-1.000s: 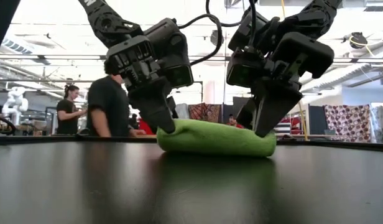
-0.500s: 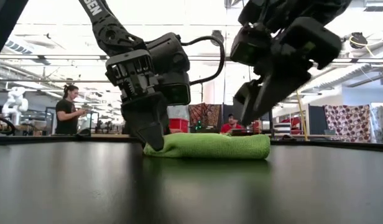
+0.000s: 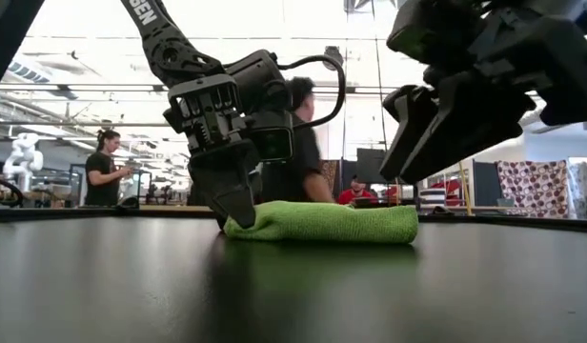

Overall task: Roll towel
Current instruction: Roll the green towel

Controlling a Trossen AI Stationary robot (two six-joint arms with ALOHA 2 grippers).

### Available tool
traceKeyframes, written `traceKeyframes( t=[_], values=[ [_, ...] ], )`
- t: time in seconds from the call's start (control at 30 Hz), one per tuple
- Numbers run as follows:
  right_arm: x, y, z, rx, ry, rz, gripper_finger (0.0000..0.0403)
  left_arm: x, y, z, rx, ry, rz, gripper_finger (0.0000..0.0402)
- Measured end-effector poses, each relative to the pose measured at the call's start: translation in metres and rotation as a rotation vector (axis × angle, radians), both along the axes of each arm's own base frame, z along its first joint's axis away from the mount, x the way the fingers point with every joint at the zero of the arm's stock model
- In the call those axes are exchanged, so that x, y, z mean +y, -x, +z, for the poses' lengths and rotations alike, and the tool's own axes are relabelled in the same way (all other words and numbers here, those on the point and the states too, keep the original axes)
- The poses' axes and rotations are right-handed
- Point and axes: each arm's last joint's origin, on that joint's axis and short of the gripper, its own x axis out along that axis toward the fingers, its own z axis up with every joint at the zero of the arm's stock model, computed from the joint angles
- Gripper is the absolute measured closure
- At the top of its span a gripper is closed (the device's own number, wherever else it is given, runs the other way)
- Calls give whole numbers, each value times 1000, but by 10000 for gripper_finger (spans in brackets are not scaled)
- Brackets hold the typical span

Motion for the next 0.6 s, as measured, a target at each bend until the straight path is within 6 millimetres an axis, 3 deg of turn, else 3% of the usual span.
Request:
traceKeyframes(
  t=[0.27, 0.43, 0.6],
  values=[
    [-2, 17, -23, -15, -60, -74, 236, 0, -1, 0, -4, 17, 14, 389],
    [2, 13, -20, -97, -83, -49, 236, 0, -2, 0, -5, 19, 14, 388],
    [2, 10, -34, -60, -64, -48, 236, 0, -2, 0, -4, 22, 14, 388]
  ],
)
